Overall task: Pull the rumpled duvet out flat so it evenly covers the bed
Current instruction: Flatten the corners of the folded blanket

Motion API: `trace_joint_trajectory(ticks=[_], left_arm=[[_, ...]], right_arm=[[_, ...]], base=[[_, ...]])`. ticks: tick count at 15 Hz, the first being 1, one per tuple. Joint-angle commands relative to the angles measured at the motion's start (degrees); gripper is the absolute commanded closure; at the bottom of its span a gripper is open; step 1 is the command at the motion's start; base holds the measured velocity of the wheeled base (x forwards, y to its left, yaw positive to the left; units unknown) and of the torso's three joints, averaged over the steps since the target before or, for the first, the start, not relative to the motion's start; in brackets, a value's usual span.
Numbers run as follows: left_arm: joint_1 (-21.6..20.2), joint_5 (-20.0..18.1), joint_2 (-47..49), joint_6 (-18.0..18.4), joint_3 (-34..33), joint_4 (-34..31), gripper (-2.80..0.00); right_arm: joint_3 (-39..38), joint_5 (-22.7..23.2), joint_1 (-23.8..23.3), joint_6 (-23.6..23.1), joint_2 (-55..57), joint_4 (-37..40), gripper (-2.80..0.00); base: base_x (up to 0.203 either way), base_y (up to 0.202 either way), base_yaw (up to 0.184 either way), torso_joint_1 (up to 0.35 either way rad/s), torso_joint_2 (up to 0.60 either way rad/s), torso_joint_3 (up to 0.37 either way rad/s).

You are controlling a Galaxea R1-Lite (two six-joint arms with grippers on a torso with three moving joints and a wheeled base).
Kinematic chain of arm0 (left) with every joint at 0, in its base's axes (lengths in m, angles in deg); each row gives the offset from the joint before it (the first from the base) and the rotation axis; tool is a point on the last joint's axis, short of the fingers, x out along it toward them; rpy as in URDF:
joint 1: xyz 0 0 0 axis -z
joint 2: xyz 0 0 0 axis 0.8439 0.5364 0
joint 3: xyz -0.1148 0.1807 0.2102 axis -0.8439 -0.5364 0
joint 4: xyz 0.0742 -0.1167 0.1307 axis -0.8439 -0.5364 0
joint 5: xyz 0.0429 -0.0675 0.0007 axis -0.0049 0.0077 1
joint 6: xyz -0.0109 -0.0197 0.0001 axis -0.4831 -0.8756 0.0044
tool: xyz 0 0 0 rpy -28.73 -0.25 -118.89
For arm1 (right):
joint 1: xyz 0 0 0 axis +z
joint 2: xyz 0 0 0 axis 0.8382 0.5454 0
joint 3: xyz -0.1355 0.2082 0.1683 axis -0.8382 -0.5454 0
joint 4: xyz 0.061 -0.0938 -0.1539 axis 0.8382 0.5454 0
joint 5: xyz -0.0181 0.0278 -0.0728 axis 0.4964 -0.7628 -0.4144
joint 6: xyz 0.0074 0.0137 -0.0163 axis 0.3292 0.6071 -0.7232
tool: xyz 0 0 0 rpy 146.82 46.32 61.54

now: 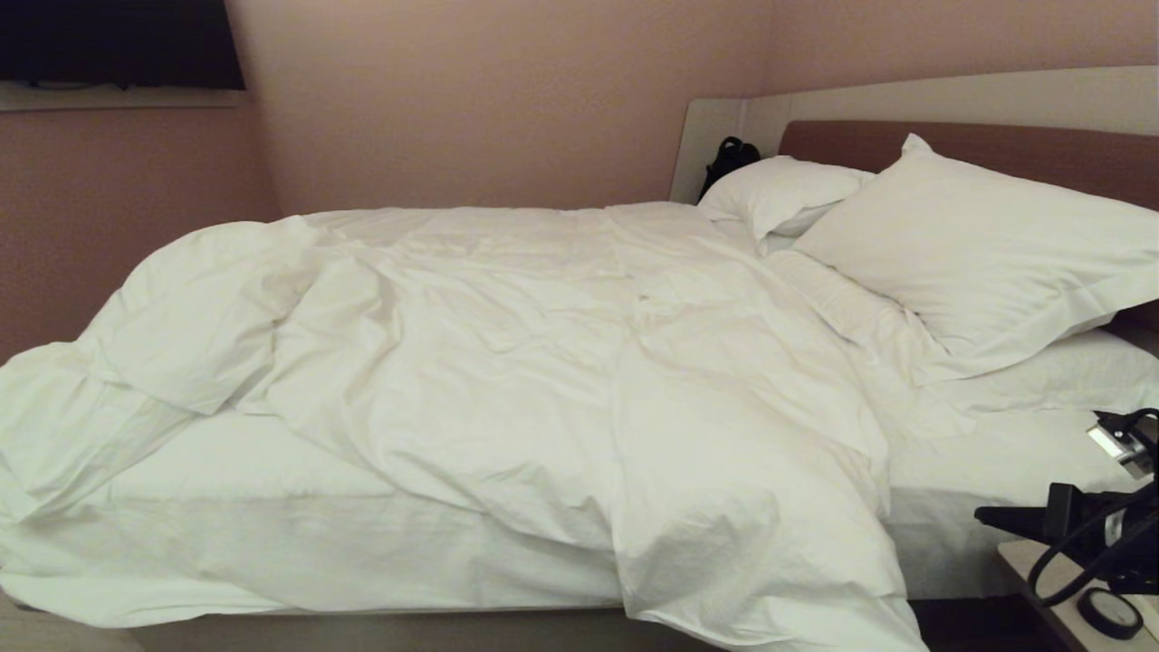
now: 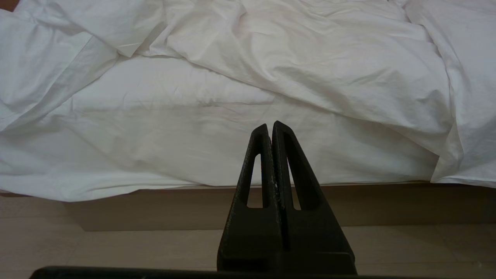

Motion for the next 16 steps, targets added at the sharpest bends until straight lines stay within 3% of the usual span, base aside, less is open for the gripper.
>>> trace_joint_trajectory(ticks=[1, 4, 5, 7, 11, 16], left_arm=[[0.0, 0.04, 0.0, 0.02, 0.0, 0.0, 0.0], [0.0, 0.04, 0.0, 0.02, 0.0, 0.08, 0.0], [0.0, 0.04, 0.0, 0.02, 0.0, 0.0, 0.0], [0.0, 0.04, 0.0, 0.02, 0.0, 0.0, 0.0], [0.0, 0.04, 0.0, 0.02, 0.0, 0.09, 0.0], [0.0, 0.04, 0.0, 0.02, 0.0, 0.0, 0.0]], right_arm=[[0.93, 10.75, -0.02, -16.4, 4.92, -2.49, 0.0], [1.17, 10.14, 0.02, -18.17, 7.84, -2.32, 0.0], [0.77, 9.2, 0.02, -19.43, 8.37, -2.2, -2.8], [-1.17, 8.41, 0.08, -22.04, 8.11, -1.32, -2.8], [-4.99, 8.17, 0.03, -33.01, 8.14, -0.53, -2.8], [-2.88, 8.58, 0.08, -41.39, 15.17, -0.49, -2.8]], base=[[0.0, 0.0, 0.0, 0.0, 0.0, 0.0], [0.0, 0.0, 0.0, 0.0, 0.0, 0.0], [0.0, 0.0, 0.0, 0.0, 0.0, 0.0], [0.0, 0.0, 0.0, 0.0, 0.0, 0.0], [0.0, 0.0, 0.0, 0.0, 0.0, 0.0], [0.0, 0.0, 0.0, 0.0, 0.0, 0.0]])
